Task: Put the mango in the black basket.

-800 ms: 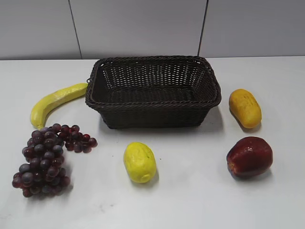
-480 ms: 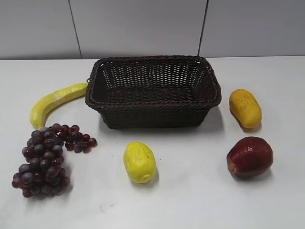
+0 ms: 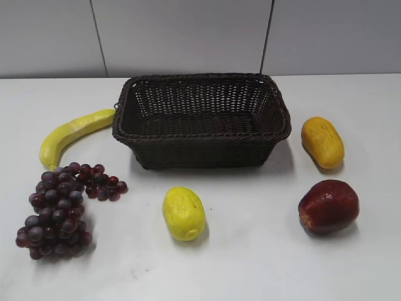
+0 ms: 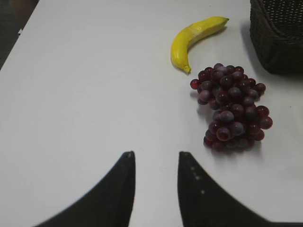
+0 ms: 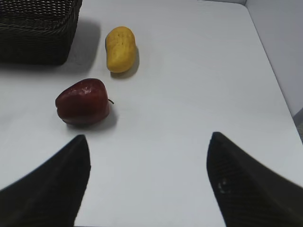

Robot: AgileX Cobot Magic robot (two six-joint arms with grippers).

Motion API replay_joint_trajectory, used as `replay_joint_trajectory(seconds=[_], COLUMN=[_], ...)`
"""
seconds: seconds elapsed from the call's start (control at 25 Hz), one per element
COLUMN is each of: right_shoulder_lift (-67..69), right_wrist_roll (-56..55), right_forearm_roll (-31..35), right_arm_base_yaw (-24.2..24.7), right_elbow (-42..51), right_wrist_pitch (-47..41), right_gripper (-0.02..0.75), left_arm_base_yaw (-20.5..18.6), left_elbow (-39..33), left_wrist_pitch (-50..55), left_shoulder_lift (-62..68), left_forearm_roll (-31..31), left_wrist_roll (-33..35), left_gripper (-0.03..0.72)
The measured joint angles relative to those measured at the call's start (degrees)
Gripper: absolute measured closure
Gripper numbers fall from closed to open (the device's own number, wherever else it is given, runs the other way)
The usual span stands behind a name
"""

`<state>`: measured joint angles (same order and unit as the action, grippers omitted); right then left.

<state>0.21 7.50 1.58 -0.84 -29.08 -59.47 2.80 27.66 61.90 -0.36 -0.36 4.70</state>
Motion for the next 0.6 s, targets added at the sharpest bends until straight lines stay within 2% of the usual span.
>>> replay_joint_trajectory(seconds=[0.12,0.44,0.6], right_shoulder_lift=[2.7,19.99,34.56], right_wrist_roll=[-0.53,-0.72,-0.72], right_forearm_roll=[0.09,0.58,0.58], right_arm_base_yaw=[0.0,0.0,0.0], right_elbow=[-0.92,2.62,2.32], right_wrist_pitch=[5.56,42.09,52.08], right_gripper=[0.148,0.148,0.148], left_arm_base_yaw=[0.0,0.0,0.0], left_elbow=[0.0,0.0,0.0], left_wrist_pitch=[0.0,0.0,0.0], left_shoulder_lift=[0.0,0.0,0.0], left_forearm_roll=[0.0,0.0,0.0], left_wrist_roll=[0.0,0.0,0.0], left_gripper=[0.457,0.457,0.457])
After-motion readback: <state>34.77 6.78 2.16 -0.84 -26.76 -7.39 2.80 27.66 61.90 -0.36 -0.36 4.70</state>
